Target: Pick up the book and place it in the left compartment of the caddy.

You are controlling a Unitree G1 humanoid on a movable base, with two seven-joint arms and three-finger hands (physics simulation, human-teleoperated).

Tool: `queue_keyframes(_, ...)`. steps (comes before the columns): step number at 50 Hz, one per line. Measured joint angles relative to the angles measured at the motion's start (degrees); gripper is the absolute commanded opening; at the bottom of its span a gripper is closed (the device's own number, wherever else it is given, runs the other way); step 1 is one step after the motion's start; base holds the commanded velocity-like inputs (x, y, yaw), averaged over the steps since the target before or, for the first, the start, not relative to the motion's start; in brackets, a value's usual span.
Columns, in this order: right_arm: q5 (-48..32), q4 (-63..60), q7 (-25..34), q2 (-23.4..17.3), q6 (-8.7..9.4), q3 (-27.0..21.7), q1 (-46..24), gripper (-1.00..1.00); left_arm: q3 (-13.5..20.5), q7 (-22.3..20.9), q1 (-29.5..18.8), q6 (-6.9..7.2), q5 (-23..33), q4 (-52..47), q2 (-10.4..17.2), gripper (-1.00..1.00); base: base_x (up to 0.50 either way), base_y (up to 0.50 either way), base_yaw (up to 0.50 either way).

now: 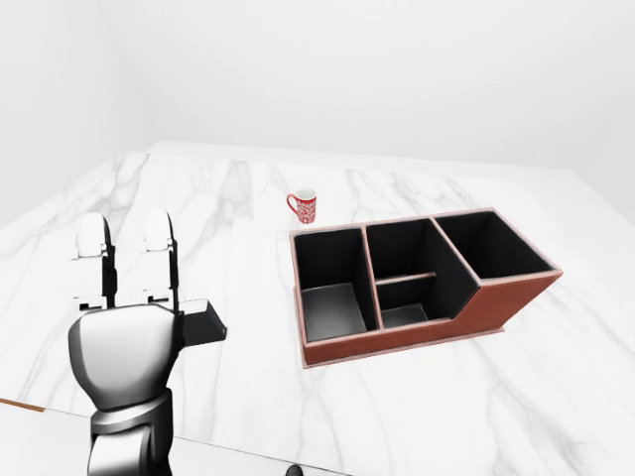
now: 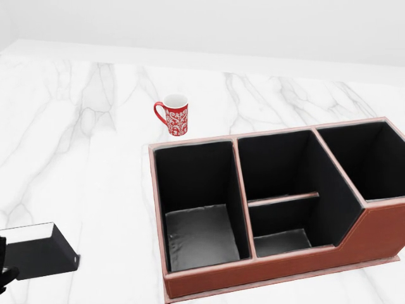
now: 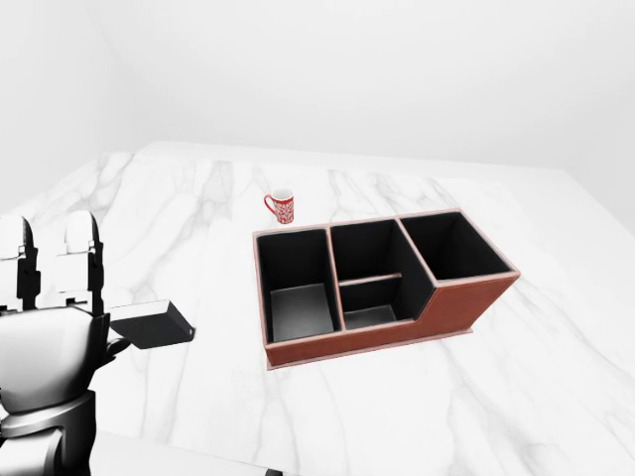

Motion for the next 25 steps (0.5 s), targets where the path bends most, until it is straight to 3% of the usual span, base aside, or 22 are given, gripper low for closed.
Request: queue_keyframes(25,-0.4,-0.1,0.1,0.0,0.0,-0.1,-0.1,1.0,-1.0,0.7,0.4,0.0,1.2,0.4,0.4,1.0,0.0,0.0,0.0)
